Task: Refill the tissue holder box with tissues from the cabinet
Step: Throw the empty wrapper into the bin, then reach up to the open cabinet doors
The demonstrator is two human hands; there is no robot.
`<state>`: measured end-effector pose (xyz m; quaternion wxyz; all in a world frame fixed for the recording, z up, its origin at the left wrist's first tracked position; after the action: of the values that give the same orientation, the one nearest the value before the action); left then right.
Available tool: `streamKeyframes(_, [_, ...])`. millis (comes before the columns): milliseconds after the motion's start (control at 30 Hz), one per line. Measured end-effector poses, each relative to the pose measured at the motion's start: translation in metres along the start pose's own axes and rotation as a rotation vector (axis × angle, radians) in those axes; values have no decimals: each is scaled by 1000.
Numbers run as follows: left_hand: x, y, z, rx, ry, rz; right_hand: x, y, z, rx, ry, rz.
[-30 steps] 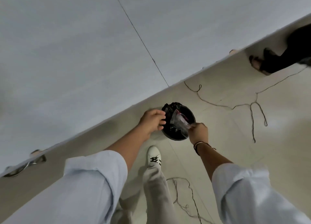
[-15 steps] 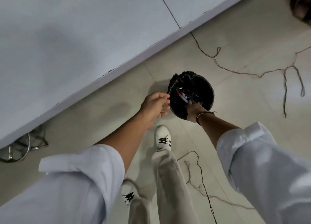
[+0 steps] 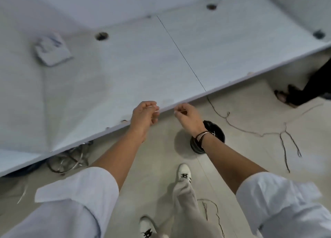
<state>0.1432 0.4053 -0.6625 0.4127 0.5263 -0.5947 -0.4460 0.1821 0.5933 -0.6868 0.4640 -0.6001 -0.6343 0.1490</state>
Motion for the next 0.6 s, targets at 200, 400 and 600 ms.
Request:
streamKeyframes(200, [133,161,-69,-274,131,0,-54,-176,-144,293,-107,67])
streamKeyframes(400, [229,309,-135,-559,240,-15,-81,-325,-267,584,-147,108])
streamKeyframes(600, [278,465,-186,-864,324,57,-54,-460,-376,959,-26,119])
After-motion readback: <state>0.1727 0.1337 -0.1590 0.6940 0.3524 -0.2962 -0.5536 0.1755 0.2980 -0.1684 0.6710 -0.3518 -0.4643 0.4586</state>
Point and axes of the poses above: each hand's wrist, its own z-axis towards the middle knuckle, its own x-axis out of the back of the hand, y = z × x, the point moved 6 cm from there along z, towards the middle knuckle, and after that the axes turned 15 degrees about -x, right-handed, at the moved point
